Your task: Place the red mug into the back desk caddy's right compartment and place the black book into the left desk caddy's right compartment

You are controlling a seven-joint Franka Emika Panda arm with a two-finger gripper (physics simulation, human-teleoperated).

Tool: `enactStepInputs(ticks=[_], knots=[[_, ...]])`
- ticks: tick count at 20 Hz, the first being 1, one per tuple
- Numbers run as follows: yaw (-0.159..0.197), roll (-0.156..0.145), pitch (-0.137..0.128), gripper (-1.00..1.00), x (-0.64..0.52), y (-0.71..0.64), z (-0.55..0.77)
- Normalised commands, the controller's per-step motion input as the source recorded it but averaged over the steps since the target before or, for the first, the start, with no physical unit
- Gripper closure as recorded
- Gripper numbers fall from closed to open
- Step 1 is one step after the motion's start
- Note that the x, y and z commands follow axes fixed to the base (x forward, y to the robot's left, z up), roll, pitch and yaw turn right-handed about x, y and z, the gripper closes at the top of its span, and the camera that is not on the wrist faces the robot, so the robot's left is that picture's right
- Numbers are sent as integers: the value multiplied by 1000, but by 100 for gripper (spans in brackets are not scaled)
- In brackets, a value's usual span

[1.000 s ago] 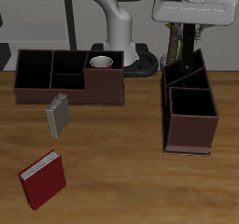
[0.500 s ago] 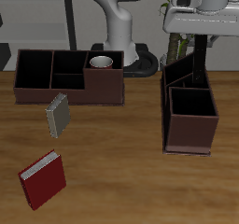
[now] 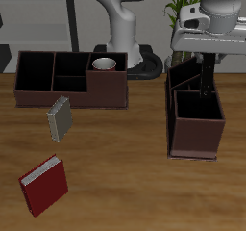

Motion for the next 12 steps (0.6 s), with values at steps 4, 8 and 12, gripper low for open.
enactStepInputs(ticks=[4,8,12], knots=[[5,-11,42,100,37,-24,-160],[-8,-29,19,100,113,-197,-161],[2,-7,24,100,71,-69,-205]])
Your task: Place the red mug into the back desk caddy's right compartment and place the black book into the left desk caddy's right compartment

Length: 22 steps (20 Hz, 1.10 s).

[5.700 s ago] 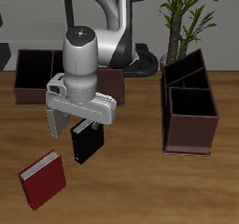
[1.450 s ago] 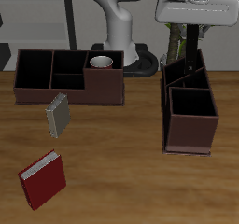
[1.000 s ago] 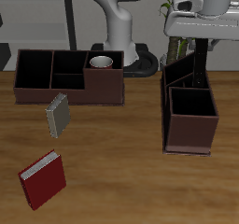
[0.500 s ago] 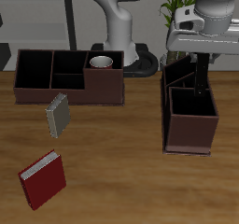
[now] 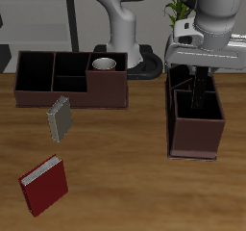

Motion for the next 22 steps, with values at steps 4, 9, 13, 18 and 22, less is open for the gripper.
enactStepInputs(ticks=[4,9,13,18,22], knots=[[8,12,32,100,-4,34,-264],[19,9,36,100,51,54,-294],[5,-14,33,100,93,-13,-251],[9,3,38,100,87,12,-366],[7,-3,36,100,44,-10,-271]])
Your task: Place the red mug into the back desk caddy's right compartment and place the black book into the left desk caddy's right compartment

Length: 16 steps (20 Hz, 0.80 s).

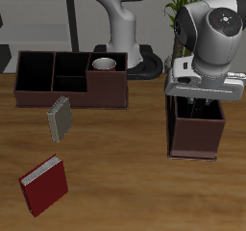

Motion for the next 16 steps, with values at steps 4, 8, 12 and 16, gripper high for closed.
enactStepInputs(ticks=[4,8,12,16], knots=[[-17,-4,54,100,57,-88,-248],[-34,10,23,-100,1,-55,-51],[-18,3,-9,-100,-12,-69,22],[11,52,-37,-100,-194,-3,65]])
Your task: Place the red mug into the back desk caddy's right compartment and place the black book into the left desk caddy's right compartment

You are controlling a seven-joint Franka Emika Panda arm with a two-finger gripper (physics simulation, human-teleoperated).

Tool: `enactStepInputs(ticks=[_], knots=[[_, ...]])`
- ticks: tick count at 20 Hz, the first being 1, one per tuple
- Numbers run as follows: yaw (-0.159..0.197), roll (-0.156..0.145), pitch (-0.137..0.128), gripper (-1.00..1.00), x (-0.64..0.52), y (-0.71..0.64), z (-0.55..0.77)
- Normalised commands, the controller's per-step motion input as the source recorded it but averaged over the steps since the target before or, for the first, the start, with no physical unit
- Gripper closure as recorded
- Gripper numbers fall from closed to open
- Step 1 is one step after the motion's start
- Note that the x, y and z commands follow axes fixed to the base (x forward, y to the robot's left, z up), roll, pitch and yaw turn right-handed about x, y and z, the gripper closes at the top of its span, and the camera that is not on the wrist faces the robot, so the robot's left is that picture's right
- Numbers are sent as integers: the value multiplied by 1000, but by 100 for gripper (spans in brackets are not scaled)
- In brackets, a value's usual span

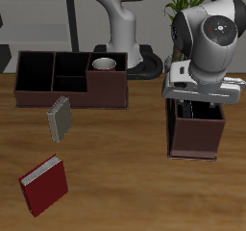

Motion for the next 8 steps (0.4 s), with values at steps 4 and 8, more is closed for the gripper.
enactStepInputs(ticks=[4,8], knots=[[11,21,-33,-100,-112,46,114],[-13,25,-77,-100,-298,-148,471]])
